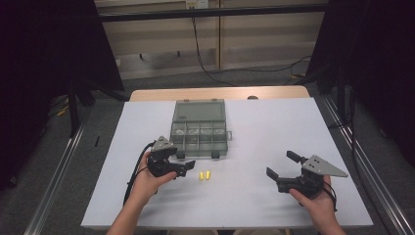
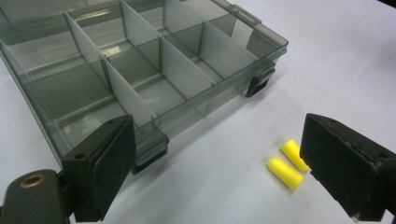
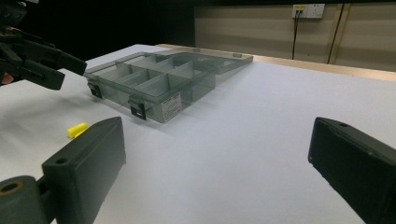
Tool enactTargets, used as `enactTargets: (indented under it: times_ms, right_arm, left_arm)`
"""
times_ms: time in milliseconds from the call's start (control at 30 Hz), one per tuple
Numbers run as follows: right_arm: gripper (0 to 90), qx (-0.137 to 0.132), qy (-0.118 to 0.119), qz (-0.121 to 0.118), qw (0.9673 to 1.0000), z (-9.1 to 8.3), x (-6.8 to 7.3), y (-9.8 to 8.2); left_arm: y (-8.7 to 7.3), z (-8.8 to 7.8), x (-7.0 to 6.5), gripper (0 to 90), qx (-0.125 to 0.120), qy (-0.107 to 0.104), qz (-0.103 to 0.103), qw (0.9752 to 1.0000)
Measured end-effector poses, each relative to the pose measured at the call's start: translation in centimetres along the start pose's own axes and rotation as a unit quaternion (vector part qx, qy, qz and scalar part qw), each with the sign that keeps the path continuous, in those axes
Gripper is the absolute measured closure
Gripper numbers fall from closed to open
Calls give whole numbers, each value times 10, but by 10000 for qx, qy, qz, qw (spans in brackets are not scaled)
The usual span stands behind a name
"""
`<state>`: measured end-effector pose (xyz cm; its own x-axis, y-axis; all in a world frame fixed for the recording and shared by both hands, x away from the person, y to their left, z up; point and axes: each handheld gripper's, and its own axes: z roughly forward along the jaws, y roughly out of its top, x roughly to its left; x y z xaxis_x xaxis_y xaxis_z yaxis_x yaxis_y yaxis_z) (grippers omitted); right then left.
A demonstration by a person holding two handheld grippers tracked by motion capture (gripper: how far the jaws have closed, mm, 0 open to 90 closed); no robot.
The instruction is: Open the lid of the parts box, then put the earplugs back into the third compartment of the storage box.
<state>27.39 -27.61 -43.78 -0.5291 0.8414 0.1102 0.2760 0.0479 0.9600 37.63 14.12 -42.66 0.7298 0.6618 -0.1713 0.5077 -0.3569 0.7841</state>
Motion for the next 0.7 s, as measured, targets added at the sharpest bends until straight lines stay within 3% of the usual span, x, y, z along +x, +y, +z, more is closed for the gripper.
enactTargets:
  times_ms: [233, 367, 700]
  right_arm:
    - [32, -60, -39, 18, 10000, -4, -4, 0]
    - [34, -20, -3, -148, 9999, -3, -2, -1]
    - [33, -50, -7, -205, 9998, -5, -2, 1]
  left_arm:
    - [-3, 4, -2, 101, 114, -21, -4, 9999]
    - [-3, 4, -3, 98, 120, -58, 9, 9999]
    - [-5, 6, -9, 108, 175, -130, 52, 9997]
